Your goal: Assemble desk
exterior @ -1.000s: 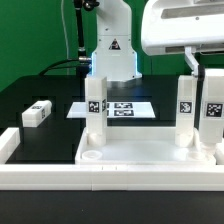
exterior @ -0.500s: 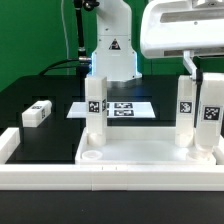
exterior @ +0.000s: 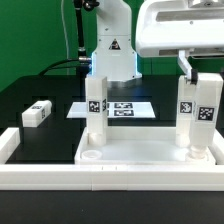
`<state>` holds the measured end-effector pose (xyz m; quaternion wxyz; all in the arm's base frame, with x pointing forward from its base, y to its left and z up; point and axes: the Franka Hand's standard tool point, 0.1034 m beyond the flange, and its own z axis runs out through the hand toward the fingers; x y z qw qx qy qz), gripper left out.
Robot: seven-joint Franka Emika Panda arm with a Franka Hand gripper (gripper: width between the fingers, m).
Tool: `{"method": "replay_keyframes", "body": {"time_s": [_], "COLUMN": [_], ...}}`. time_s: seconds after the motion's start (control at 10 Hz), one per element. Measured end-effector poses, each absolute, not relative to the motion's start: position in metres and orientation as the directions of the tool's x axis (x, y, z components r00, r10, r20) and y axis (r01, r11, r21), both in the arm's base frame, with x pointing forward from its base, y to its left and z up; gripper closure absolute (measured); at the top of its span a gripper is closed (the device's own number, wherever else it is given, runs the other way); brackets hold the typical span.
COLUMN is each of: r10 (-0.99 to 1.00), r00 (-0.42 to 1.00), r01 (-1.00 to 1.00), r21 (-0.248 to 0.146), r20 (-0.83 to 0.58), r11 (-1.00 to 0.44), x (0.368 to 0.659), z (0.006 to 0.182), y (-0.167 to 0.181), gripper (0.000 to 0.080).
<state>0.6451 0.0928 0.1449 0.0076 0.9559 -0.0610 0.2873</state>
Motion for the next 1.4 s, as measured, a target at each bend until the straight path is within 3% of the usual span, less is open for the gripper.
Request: {"method": "replay_keyframes", "body": {"time_s": [0.8,1.2,1.4], "r10": [-0.086,-0.119,-0.117], "r00": [0.83,0.771,0.757], "r01": [-0.096,-0.116,-0.117], "r21": [-0.012,-0.047,-0.042], "r20": [0.551,0.626,0.642], "r11": [-0.995,-0.992,-0.992], "x": [0.64,0.623,0.623], "z": [0.132,0.124,0.124], "y": [0.106,0.115,0.114], "gripper": [0.0502,0.0502,0.0502]}}
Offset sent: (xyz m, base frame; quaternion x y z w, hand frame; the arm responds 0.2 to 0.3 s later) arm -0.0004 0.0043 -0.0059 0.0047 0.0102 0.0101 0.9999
